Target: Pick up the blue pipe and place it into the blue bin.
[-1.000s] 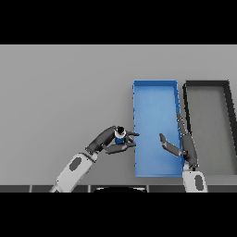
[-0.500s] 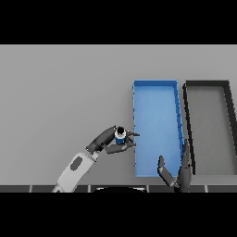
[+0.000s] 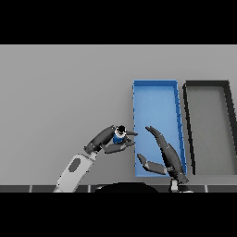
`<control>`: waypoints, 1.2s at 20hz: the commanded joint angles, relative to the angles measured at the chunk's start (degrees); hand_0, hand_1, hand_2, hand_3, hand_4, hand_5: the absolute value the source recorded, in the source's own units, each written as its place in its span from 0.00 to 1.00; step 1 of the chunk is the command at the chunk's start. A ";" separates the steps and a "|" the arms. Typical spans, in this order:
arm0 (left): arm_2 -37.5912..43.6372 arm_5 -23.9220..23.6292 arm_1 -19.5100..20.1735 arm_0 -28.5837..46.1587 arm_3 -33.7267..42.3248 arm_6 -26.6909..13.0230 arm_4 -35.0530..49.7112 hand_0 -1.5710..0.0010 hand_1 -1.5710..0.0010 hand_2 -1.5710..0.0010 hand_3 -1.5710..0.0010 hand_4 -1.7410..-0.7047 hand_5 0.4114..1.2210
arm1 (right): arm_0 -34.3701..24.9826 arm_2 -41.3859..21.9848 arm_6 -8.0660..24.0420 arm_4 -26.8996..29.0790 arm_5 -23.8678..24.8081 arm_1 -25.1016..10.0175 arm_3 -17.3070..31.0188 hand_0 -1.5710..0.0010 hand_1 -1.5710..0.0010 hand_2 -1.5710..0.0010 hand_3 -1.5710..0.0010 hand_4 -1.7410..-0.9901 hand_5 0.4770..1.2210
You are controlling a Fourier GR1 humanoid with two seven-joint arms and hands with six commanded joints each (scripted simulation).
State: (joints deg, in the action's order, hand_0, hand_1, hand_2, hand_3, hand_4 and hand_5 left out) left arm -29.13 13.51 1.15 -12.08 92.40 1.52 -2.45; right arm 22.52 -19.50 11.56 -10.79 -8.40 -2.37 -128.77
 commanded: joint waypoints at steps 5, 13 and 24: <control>0.93 0.78 -0.65 -0.09 -0.82 0.28 -1.41 0.00 0.00 0.00 0.00 0.26 1.00 | -13.81 -3.55 10.44 -1.00 -3.27 -0.05 0.28 1.00 1.00 0.97 1.00 0.58 0.11; 2.72 4.72 -1.86 -0.51 -1.57 -0.05 0.06 0.00 0.00 0.00 0.00 0.26 1.00 | -31.53 -3.55 20.65 1.80 -7.02 2.66 7.33 0.99 0.99 0.96 1.00 0.69 0.08; 3.56 5.08 -3.14 0.36 -1.37 -2.36 -4.42 0.00 0.00 0.00 0.00 0.11 1.00 | -42.31 -2.17 22.93 4.81 -9.48 4.06 12.43 0.44 0.44 0.42 0.51 0.37 0.05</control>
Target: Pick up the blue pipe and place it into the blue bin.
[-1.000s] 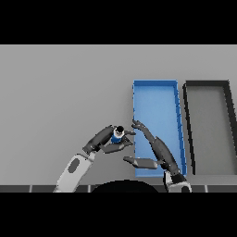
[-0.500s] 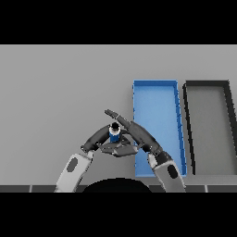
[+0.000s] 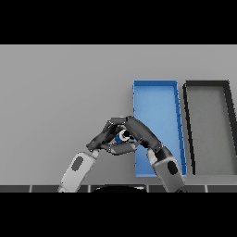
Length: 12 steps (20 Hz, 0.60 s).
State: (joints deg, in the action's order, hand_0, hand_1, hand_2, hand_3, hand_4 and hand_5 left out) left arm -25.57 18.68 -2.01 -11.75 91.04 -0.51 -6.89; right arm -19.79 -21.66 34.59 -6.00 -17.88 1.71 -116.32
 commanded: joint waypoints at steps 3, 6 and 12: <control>1.23 1.06 -0.74 0.62 0.18 1.01 2.12 0.00 0.00 0.00 0.03 0.06 1.00 | 0.61 -0.87 0.09 1.24 0.71 1.86 -0.02 0.23 0.23 0.22 0.35 0.21 0.23; 2.12 2.35 -1.33 1.14 -0.07 2.06 2.95 0.00 0.00 0.00 0.05 0.03 1.00 | 0.20 -1.45 -1.79 1.90 1.98 1.68 1.72 0.12 0.12 0.11 0.20 0.12 0.61; 2.20 2.78 -2.55 1.50 1.00 1.29 1.76 0.00 0.00 0.00 0.09 0.01 1.00 | 0.98 -3.56 -6.43 1.20 4.15 0.38 1.44 0.03 0.03 0.03 0.06 0.03 0.90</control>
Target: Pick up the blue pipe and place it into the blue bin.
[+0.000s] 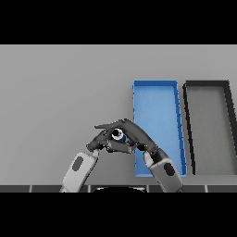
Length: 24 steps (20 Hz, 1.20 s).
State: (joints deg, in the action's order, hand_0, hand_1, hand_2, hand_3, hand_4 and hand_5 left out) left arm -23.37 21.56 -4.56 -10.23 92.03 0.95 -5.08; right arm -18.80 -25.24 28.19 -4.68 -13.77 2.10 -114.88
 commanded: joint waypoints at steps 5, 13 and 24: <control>-0.27 -2.86 1.17 0.69 0.95 2.42 -4.62 0.07 0.15 0.18 0.26 0.14 1.00 | -0.11 -0.33 -0.03 -1.91 2.07 0.18 -0.22 0.01 0.01 0.01 0.02 0.01 0.97; 1.25 2.89 2.15 -0.17 0.93 -3.01 -6.35 0.84 0.86 0.86 0.88 0.70 0.54 | -1.24 -1.61 1.29 -4.02 4.45 0.85 0.15 0.00 0.00 0.00 0.00 0.00 0.99; 1.54 1.78 1.86 0.72 -0.23 -5.75 -6.89 0.99 0.99 0.99 0.99 0.80 0.08 | -2.57 1.73 4.51 2.86 6.47 4.09 -1.99 0.00 0.00 0.00 0.00 0.00 1.00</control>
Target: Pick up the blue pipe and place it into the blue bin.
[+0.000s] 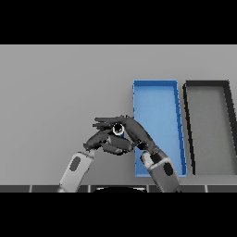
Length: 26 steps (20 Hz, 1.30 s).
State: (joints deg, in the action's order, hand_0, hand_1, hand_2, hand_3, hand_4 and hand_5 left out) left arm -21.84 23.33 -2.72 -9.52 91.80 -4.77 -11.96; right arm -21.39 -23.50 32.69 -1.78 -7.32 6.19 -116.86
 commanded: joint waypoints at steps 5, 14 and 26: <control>-0.41 0.03 -0.02 0.21 -0.49 0.48 -0.13 1.00 1.00 1.00 1.00 0.81 0.04 | -11.76 7.33 2.22 13.12 5.01 -5.93 0.72 0.00 0.00 0.00 0.00 0.00 1.00; 0.85 0.89 0.71 -1.44 -0.06 -3.22 0.93 1.00 1.00 1.00 1.00 0.82 0.01 | -25.94 20.34 2.25 24.24 21.68 -31.96 5.61 0.00 0.00 0.00 0.00 0.00 1.00; -0.16 0.61 1.70 1.30 1.63 -0.73 0.53 1.00 1.00 1.00 1.00 0.84 0.01 | 7.54 25.77 2.25 26.42 25.10 -37.88 -2.20 0.00 0.00 0.00 0.00 0.00 1.00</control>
State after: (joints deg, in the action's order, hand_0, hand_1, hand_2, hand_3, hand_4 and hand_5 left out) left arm -21.99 23.93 -1.02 -8.20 93.43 -5.49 -11.43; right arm -13.78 2.25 34.94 24.67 17.65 -31.68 -119.05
